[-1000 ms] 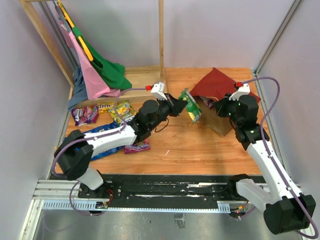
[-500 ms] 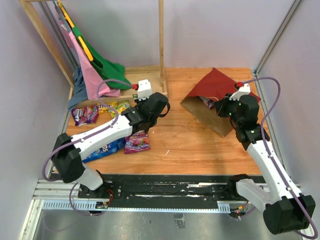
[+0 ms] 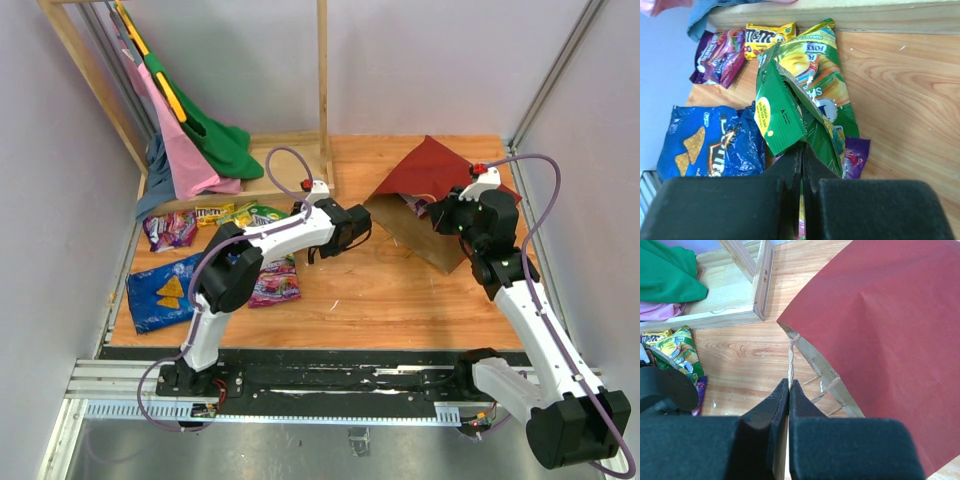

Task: Take the snacks out of the paper bag
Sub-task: Place the snack at the center of the board.

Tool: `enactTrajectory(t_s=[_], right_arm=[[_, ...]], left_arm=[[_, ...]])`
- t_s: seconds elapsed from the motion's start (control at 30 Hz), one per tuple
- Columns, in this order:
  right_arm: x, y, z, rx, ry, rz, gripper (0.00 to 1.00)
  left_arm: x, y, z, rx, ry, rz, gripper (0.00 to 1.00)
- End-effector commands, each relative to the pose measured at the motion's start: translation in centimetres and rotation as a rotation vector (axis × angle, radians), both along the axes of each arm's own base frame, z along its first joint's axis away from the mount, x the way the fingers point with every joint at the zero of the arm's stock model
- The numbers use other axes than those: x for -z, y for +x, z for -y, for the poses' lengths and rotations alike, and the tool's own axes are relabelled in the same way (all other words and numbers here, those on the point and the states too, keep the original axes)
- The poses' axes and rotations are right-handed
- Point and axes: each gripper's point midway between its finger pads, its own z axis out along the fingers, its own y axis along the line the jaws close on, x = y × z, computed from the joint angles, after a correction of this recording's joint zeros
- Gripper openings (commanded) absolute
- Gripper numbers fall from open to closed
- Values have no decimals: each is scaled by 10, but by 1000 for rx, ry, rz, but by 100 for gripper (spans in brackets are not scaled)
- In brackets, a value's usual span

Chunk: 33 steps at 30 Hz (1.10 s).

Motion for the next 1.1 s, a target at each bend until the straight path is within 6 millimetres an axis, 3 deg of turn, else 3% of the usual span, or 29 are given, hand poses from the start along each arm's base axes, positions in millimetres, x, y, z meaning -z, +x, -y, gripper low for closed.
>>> enactTrajectory(t_s=[0.0, 0.3, 0.43, 0.63, 0.9, 1.07], right_arm=[[-8, -1, 3, 4, 4, 36, 1], [-8, -1, 3, 4, 0, 38, 1], [-8, -2, 4, 5, -3, 38, 1], [-6, -1, 4, 6, -9, 34, 1], [-5, 0, 4, 3, -10, 28, 1], [-3, 1, 3, 0, -10, 22, 1]], left_arm=[[-16, 2, -11, -42, 57, 68, 1], [-18, 27, 19, 10, -6, 105, 0], [-5, 41, 38, 60, -93, 66, 0], [16, 57, 49, 90, -185, 13, 0], [54, 66, 62, 83, -192, -53, 0], [64, 67, 73, 85, -259, -60, 1]])
